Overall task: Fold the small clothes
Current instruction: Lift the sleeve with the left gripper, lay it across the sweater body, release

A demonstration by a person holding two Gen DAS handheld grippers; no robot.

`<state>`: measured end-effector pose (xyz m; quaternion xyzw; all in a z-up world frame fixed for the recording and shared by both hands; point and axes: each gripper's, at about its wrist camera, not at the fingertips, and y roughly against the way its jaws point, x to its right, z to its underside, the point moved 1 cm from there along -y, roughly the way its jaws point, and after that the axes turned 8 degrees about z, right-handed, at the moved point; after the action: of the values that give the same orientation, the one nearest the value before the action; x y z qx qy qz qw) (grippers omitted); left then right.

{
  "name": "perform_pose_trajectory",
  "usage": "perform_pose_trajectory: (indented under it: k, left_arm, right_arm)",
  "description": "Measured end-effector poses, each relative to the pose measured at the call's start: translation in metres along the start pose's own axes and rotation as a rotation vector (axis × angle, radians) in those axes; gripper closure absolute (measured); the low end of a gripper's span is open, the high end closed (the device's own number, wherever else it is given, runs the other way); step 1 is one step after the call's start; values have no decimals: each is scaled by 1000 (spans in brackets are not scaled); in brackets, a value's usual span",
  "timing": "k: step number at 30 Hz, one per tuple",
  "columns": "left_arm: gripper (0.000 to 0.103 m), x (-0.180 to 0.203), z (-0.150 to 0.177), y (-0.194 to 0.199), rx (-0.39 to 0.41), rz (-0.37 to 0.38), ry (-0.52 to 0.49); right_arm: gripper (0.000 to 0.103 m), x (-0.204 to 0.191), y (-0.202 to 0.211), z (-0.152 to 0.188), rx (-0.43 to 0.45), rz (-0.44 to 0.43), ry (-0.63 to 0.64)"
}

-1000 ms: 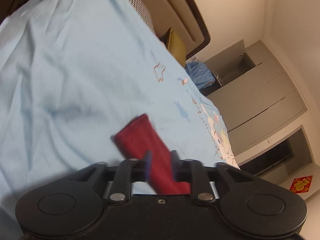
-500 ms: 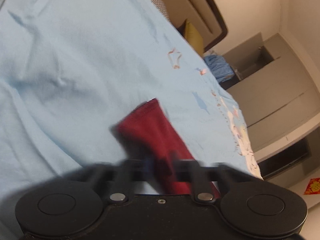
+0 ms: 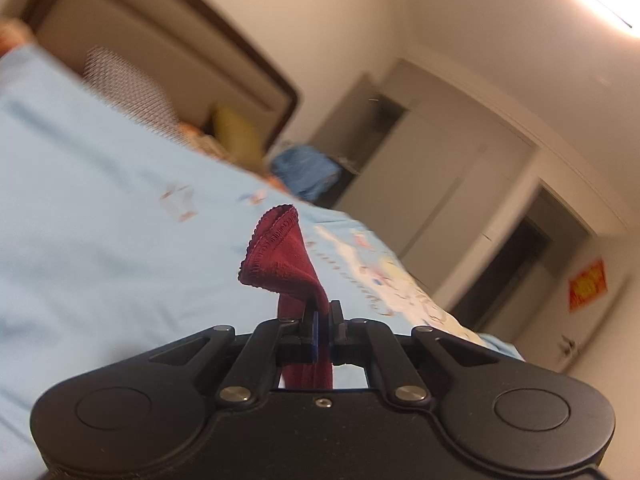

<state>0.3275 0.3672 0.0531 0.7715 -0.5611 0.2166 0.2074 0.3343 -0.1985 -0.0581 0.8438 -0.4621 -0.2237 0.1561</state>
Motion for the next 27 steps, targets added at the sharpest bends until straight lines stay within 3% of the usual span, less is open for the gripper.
perform_pose_trajectory:
  k: [8, 12, 16, 22, 27]
  left_arm:
    - [100, 149, 23, 9, -72, 282, -333]
    - [100, 221, 65, 10, -138, 429, -407]
    - [100, 272, 132, 3, -263, 535, -454]
    - [100, 286, 243, -5, -475, 596, -505]
    - [98, 271, 297, 0, -589, 600, -548]
  right_arm:
    - [0, 14, 6, 1, 56, -43, -121]
    - [0, 22, 13, 3, 117, -29, -194]
    - [0, 37, 25, 8, 218, -5, -308]
    - [0, 59, 36, 16, 299, 35, -464]
    - [0, 68, 39, 18, 307, 25, -495]
